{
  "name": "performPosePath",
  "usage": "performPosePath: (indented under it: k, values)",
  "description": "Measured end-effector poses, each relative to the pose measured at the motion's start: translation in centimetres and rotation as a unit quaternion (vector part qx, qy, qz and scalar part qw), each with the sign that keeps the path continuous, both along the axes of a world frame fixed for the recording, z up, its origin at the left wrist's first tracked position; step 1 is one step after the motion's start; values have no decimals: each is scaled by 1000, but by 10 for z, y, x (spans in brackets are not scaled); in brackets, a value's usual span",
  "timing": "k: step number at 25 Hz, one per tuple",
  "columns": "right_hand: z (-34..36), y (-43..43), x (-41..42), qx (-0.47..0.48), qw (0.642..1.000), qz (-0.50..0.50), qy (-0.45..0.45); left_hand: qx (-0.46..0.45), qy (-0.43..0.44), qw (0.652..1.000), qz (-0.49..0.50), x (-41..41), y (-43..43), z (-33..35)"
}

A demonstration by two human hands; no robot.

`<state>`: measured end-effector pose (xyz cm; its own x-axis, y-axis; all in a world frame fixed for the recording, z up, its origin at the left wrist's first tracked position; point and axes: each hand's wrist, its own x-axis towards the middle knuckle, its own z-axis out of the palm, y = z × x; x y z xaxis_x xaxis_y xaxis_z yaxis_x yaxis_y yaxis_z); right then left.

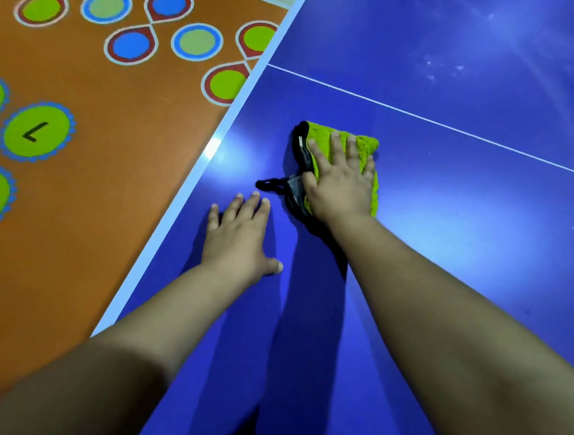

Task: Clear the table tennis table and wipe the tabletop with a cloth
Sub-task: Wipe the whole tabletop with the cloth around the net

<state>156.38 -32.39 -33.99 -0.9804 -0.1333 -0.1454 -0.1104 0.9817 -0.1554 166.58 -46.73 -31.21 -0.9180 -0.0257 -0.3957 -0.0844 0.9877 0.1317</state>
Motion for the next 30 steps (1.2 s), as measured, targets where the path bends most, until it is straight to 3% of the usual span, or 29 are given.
performPosePath:
  k: [3,8,15,22,25,30]
  values:
    - [2,-3,71,7,1000,-14,-11,0,63,998,-16,19,8,4]
    - [4,-15,185,12,1000,-15,-23,91,160,982,46,100,-5,9]
    - [1,-46,351,34,999,-23,6,112,143,981,74,212,-57,8]
    - [10,-65,491,36,998,-40,-35,125,98,984,75,285,-75,14]
    - [12,-65,492,41,995,-62,-61,134,86,985,63,287,-64,19]
    - [5,-45,394,52,988,-146,-22,125,104,986,33,260,-44,15]
